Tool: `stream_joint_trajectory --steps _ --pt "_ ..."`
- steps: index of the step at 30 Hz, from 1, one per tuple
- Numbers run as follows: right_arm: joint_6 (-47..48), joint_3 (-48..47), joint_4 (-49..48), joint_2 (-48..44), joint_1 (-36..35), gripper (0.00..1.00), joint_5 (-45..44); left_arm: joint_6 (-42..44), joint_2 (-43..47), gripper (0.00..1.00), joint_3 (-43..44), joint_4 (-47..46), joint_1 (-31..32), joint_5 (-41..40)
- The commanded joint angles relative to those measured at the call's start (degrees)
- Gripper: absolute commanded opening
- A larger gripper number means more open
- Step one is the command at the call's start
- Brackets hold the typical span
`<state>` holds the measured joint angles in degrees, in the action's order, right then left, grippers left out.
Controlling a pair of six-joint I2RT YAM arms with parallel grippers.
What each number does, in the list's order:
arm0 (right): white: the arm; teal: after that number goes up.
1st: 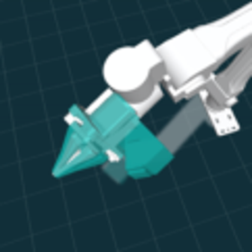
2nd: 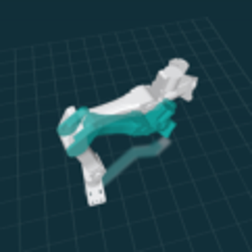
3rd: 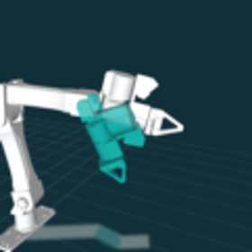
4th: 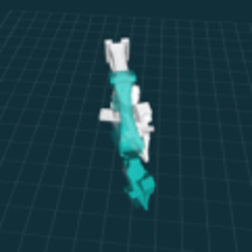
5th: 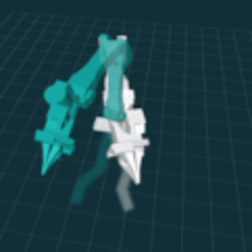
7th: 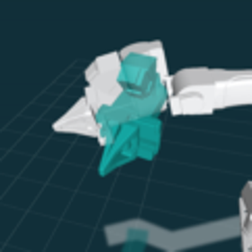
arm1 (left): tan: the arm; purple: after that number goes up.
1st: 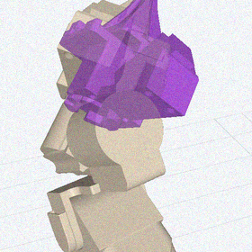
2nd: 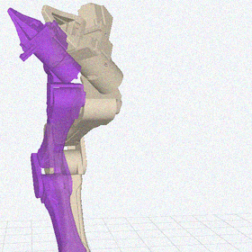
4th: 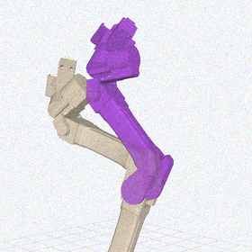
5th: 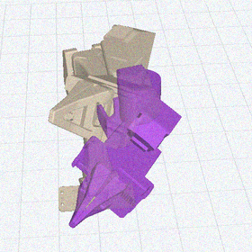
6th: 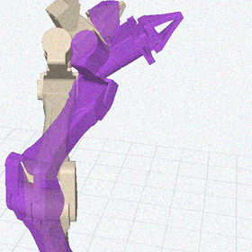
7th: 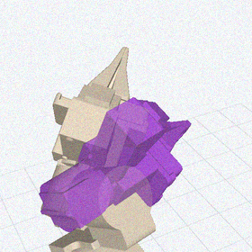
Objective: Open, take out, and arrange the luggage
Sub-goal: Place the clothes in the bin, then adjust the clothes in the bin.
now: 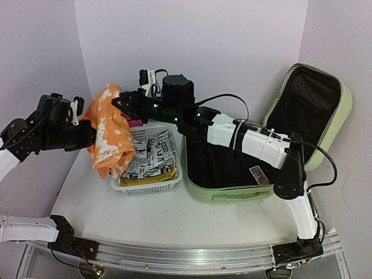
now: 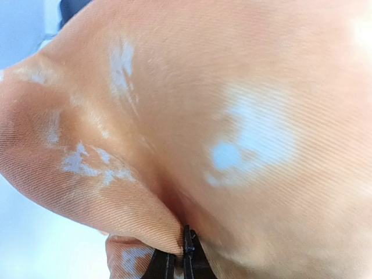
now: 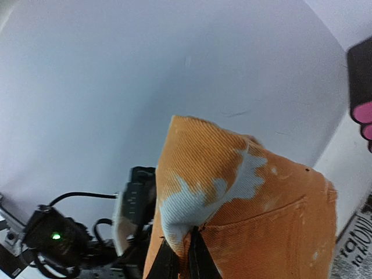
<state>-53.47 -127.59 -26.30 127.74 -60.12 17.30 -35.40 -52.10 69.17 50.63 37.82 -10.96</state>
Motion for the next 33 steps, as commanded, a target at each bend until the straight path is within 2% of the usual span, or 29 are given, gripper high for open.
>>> stream_joint_trajectory --steps 1,6,11,17,28,33 --pt "-2.91 11.61 -8.73 -2.88 5.84 0.0 -3.27 2.42 -7.65 0.0 -2.54 -6.22 0.24 -4.89" --pt "-4.02 27.04 -9.77 -6.25 12.83 0.0 -3.14 2.75 -19.2 0.0 -3.36 -12.78 -0.42 -1.35" --pt "-1.75 36.7 -9.69 -10.8 17.23 0.0 -4.89 2.74 -23.59 0.0 -1.23 -15.11 -1.14 2.26" --pt "0.37 35.13 -6.61 -10.74 19.5 0.0 -1.93 3.34 -22.87 0.0 1.64 -15.14 -1.57 4.39" --pt "3.98 34.15 -0.34 -14.61 20.08 0.0 -5.58 3.67 -19.97 0.01 6.09 -15.26 -2.67 10.09" --pt "3.73 35.83 0.7 -14.66 20.13 0.0 -6.85 2.59 -21.91 0.0 3.39 -17.36 -6.16 16.34"
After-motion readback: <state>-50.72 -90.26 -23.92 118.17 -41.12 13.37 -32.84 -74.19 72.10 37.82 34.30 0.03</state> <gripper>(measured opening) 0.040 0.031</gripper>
